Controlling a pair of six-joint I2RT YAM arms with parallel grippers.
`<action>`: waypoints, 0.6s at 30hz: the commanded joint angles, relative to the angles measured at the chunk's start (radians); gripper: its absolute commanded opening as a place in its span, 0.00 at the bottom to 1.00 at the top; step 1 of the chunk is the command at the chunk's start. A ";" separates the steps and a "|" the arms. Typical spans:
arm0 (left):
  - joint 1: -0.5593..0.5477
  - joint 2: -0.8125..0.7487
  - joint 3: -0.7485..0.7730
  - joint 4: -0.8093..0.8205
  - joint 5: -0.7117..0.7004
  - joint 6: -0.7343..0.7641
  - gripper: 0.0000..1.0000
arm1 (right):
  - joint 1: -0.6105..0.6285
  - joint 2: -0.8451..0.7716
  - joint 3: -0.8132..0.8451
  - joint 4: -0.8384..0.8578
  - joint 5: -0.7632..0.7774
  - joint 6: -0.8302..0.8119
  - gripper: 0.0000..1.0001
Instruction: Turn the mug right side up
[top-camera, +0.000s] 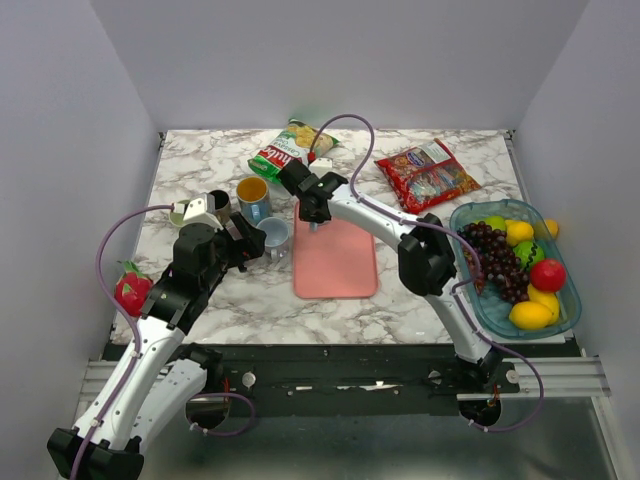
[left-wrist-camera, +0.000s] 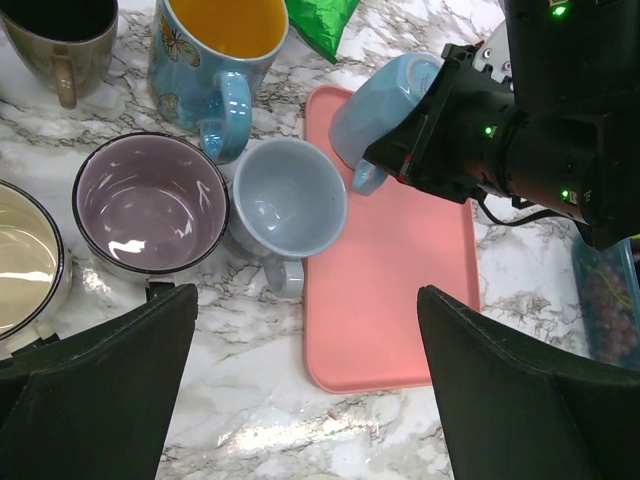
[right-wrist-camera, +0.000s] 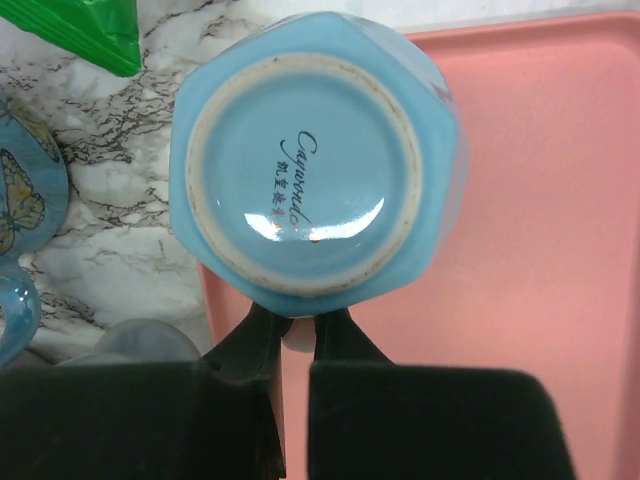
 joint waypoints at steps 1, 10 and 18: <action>0.005 -0.013 -0.009 0.002 0.020 -0.004 0.99 | -0.003 -0.028 -0.046 0.035 0.053 -0.011 0.01; 0.005 -0.004 -0.012 0.036 0.076 0.004 0.99 | 0.016 -0.344 -0.374 0.285 -0.005 -0.049 0.01; 0.005 -0.006 -0.019 0.132 0.288 0.004 0.99 | 0.016 -0.765 -0.669 0.562 -0.181 -0.106 0.01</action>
